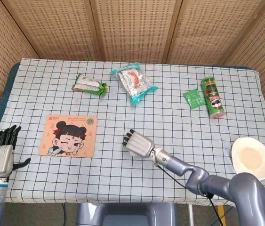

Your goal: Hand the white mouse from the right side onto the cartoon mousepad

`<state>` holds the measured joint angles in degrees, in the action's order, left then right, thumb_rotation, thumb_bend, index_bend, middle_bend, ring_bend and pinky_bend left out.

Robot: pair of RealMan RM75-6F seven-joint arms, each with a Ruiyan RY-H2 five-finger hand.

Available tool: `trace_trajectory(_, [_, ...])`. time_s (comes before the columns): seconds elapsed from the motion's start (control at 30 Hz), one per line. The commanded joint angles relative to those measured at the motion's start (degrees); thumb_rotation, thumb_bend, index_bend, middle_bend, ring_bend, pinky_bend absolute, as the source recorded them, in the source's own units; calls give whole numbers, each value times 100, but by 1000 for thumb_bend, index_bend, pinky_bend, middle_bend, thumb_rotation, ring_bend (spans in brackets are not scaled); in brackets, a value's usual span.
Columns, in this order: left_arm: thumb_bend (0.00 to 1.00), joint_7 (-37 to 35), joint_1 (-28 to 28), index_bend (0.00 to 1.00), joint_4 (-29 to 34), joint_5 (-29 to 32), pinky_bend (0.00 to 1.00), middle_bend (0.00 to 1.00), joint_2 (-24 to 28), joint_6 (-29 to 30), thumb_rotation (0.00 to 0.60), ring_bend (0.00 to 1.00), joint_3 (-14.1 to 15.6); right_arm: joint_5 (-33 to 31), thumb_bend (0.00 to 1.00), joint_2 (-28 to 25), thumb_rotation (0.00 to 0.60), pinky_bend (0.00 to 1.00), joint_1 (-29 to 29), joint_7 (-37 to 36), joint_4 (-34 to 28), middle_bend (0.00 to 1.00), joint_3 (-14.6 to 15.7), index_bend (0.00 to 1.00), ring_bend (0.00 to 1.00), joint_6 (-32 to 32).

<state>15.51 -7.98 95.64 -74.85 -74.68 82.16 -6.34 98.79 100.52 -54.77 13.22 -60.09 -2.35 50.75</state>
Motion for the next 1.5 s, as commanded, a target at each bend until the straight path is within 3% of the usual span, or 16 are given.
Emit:
trace_trajectory(0.03, [19, 0, -1, 0, -2, 8, 0, 0, 0, 2, 600, 0, -2, -7, 251, 50, 600, 401, -43, -8, 46, 481, 9, 733, 376, -23])
trace_trajectory(0.83, [18, -28, -34, 0, -43, 114, 0, 0, 4, -36, 600, 0, -16, -654, 251, 288, 600, 401, -136, 582, 104, 474, -188, 722, 376, -355])
trace_trajectory(0.93, [18, -27, -38, 0, -48, 119, 0, 0, -1, -35, 600, 0, -18, -723, 247, 245, 600, 374, -128, 685, 19, 420, -195, 634, 353, -390])
trace_trajectory(1.23, [18, -7, -48, 0, -54, 120, 0, 0, -15, -38, 600, 0, -7, -817, 193, 171, 600, 171, -85, 1048, -234, 138, -258, 269, 130, -254])
trace_trajectory(1.5, [19, -24, -42, 0, -28, 117, 0, 0, 1, -13, 600, 0, -12, -1051, 182, 41, 600, 148, 36, 1447, -561, 89, -403, 238, 95, -84])
